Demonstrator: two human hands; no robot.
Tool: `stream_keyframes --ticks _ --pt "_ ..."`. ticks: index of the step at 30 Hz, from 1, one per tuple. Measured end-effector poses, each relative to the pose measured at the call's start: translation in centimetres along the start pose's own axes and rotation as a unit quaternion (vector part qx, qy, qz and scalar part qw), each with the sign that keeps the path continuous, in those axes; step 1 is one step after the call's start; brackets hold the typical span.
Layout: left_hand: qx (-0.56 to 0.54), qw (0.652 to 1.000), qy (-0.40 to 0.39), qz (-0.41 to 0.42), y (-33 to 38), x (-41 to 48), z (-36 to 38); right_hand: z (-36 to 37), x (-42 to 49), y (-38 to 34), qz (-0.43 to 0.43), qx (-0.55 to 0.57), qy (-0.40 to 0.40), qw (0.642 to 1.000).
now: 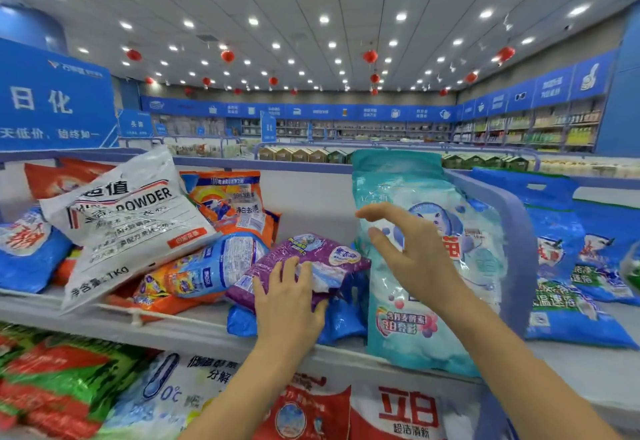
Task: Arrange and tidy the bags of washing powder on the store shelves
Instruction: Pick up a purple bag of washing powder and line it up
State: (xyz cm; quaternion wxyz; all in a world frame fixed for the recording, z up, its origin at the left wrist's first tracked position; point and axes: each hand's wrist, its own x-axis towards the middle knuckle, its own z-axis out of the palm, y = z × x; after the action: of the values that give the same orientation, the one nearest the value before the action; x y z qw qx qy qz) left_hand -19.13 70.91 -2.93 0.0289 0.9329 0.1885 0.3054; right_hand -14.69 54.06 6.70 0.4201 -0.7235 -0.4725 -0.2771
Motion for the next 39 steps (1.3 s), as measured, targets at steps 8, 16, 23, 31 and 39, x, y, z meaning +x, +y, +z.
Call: stream_keyframes --ticks 8,16,23,31,39 --pt "-0.289 0.957 0.009 0.026 -6.3 1.5 -4.8 5.9 2.0 4.0 -0.013 -0.308 -0.188 0.932" --pt "-0.524 0.846 -0.101 -0.009 -12.5 4.6 -6.5 7.7 6.0 1.1 0.037 -0.136 -0.133 0.981" --pt "-0.729 0.650 -0.206 -0.057 -18.1 5.8 -5.3 10.0 9.6 -2.6 -0.002 0.083 -0.002 0.997" --pt "-0.564 0.806 -0.164 0.077 -21.5 4.7 -7.7 13.6 13.2 -8.0 -0.076 -0.100 0.088 0.988" --pt "-0.563 0.822 -0.074 0.037 -19.7 3.1 -8.1 15.0 13.6 -8.8 -0.129 -0.084 0.082 0.985"
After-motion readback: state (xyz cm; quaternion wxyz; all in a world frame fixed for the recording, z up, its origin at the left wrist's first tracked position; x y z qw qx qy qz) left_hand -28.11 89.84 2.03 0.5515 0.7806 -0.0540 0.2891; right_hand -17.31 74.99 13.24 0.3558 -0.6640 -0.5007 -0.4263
